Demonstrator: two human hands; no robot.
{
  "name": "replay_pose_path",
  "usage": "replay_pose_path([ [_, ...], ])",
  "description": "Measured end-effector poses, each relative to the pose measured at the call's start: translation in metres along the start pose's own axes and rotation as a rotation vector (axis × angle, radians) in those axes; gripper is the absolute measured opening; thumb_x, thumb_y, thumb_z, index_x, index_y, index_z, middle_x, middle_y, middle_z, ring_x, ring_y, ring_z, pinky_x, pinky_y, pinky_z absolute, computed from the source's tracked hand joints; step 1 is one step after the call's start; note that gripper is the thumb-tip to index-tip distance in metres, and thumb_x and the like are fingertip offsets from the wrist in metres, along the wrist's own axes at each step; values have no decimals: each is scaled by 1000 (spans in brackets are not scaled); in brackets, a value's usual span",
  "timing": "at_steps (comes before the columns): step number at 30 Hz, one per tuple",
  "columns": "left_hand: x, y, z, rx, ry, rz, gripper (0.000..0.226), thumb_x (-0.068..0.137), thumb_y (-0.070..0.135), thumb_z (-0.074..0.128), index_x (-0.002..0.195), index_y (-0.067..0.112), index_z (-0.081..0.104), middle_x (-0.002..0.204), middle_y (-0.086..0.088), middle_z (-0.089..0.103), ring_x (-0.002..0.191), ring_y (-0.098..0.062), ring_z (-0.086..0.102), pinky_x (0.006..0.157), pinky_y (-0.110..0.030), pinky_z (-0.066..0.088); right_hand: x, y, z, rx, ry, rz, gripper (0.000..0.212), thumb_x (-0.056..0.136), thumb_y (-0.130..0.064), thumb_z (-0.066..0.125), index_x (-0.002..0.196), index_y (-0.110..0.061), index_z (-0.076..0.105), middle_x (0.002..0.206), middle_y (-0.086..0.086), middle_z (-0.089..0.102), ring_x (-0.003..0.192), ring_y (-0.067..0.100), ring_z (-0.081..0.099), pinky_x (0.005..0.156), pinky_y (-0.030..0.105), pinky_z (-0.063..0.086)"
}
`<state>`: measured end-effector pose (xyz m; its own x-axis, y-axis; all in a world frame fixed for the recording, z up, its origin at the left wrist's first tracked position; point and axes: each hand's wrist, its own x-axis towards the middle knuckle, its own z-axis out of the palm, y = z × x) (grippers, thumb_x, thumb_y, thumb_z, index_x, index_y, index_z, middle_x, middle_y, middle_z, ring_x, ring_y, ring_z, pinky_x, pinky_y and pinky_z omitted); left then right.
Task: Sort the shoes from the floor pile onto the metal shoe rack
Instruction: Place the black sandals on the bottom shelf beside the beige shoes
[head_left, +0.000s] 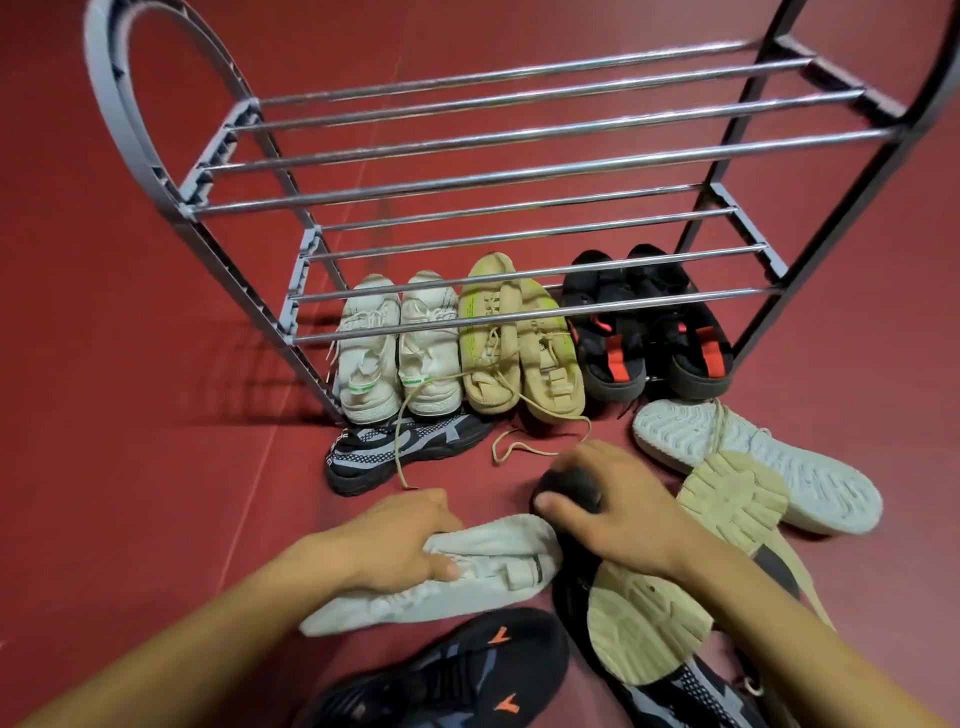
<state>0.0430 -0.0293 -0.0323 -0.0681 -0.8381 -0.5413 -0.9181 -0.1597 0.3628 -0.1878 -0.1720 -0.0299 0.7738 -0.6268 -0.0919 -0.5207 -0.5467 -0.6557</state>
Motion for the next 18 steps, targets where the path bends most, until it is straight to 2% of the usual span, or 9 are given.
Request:
replay_pose_path([
  [2,4,13,-16,144,22,124,25,86,46,67,107,34,62,93,10,44,96,-17,49,80,-34,39,0,-23,5,66,-275,-37,88,69,-71,70,142,-26,47,135,-11,56,123,8,54,104,28,45],
  [4,9,31,-31,305,118,228,33,86,44,68,117,37,60,98,11,47,100,-14,44,79,-31,30,0,-38,19,-130,-459,-5,101,62,-70,76,142,-23,37,131,-3,58,118,19,58,97,37,50],
  [6,11,46,-42,364,279,297,33,83,40,72,114,35,63,103,12,52,104,-13,43,84,-31,28,1,-41,33,-281,-390,11,72,72,-57,74,124,-18,44,113,7,66,102,30,65,82,41,54],
  [9,10,52,-33,245,738,190,42,76,33,76,115,28,62,121,7,53,123,-18,45,109,-40,28,1,-31,32,165,-226,166,27,83,-38,71,102,-22,61,96,-3,73,90,17,70,84,41,56],
  [11,6,55,-16,-169,1064,-110,56,72,32,83,119,25,54,130,4,41,127,-17,40,112,-39,30,-5,-22,26,580,-263,316,16,90,-27,71,104,-21,69,99,-3,78,94,13,73,91,38,58],
  [12,4,60,-9,-487,1101,-269,66,70,32,86,123,25,48,130,5,35,126,-15,39,111,-35,32,-8,-17,24,741,-305,349,20,93,-23,69,112,-16,69,106,0,78,99,15,74,95,38,57],
  [14,2,72,5,-1218,861,-464,80,72,29,88,134,24,38,132,6,37,119,-15,49,103,-36,43,-15,-10,21,958,-385,374,28,96,-15,66,124,-9,65,117,6,75,109,23,72,98,39,56],
  [16,5,78,21,-1804,451,-399,67,80,17,81,135,10,43,128,-9,60,106,-26,66,92,-42,54,-17,-7,25,939,-430,398,29,97,-15,65,125,-11,64,118,7,75,109,24,71,99,41,55],
  [18,11,75,39,-1837,296,-336,49,83,9,74,129,-1,56,113,-18,73,102,-34,72,92,-48,56,-14,-8,30,644,-428,356,23,95,-31,66,113,-18,70,108,-1,77,99,15,74,96,38,57],
])
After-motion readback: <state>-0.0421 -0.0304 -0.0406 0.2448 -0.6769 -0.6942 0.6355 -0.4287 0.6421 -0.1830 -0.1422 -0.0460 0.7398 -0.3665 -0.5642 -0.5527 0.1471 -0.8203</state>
